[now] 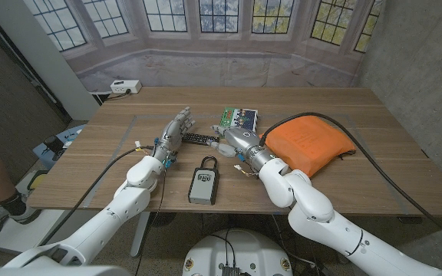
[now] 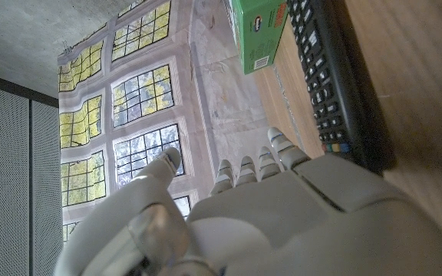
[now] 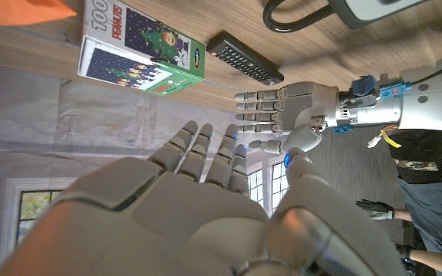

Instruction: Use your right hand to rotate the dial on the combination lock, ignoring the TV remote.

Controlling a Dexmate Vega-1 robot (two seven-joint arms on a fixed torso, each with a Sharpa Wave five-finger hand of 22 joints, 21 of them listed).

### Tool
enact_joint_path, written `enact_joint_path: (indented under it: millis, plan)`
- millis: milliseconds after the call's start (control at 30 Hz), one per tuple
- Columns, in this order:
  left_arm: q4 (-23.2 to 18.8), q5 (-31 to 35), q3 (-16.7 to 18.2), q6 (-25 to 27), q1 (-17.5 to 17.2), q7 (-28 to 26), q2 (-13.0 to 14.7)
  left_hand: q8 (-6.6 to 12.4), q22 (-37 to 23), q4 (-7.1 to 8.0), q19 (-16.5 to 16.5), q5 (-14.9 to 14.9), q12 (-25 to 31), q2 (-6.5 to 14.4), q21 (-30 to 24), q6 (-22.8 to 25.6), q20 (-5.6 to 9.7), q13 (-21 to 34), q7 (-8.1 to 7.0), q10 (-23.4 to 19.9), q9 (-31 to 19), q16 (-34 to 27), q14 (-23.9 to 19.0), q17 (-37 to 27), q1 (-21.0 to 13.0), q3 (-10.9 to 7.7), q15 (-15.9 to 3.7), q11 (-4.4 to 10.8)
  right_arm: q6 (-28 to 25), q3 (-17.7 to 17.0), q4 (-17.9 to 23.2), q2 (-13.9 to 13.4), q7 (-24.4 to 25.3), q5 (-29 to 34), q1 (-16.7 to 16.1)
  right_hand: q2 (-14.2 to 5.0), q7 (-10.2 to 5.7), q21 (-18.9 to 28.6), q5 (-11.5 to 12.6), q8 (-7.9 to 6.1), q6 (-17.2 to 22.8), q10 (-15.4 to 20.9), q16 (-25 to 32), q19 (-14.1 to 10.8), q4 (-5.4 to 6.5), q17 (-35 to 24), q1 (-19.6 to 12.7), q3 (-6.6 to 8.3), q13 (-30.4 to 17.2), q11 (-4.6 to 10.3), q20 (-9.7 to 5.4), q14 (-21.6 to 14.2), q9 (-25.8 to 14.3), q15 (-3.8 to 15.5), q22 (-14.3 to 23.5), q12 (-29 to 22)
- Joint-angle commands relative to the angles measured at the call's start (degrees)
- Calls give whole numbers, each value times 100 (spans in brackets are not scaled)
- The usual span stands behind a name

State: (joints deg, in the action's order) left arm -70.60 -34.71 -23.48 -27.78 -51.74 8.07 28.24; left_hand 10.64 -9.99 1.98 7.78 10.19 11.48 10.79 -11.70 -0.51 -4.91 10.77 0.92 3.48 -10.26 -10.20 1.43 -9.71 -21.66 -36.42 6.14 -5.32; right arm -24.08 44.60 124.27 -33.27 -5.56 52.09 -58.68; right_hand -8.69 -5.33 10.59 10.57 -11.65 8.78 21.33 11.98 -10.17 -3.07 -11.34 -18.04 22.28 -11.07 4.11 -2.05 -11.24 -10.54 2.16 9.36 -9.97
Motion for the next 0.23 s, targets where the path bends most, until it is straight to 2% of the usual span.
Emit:
enact_joint_path:
  millis: [33,233]
  plan:
    - [67,14,-29,197,176,-47,-40,23,-24,-4,41,20,50,3,15,37,-26,32,18,-23,-17,-26,-16,-21,-59,-24,26,-12,-99,-115,-181,-24,52,-634,379,32,-48,-16,-5,19,26,-17,-11,26,-3,-14,26,-26,-16,10,-359,21,-20,234,9,-47]
    - [181,34,-73,300,300,-38,-79,19,-24,-5,40,20,49,4,15,33,-23,32,16,-22,-17,-25,-15,-21,-62,-24,28,-10,-153,-220,-290,-75,186,-1006,474,27,-37,-18,-3,17,39,-27,-12,42,-10,-13,27,-29,-17,3,-355,31,-21,234,9,-58]
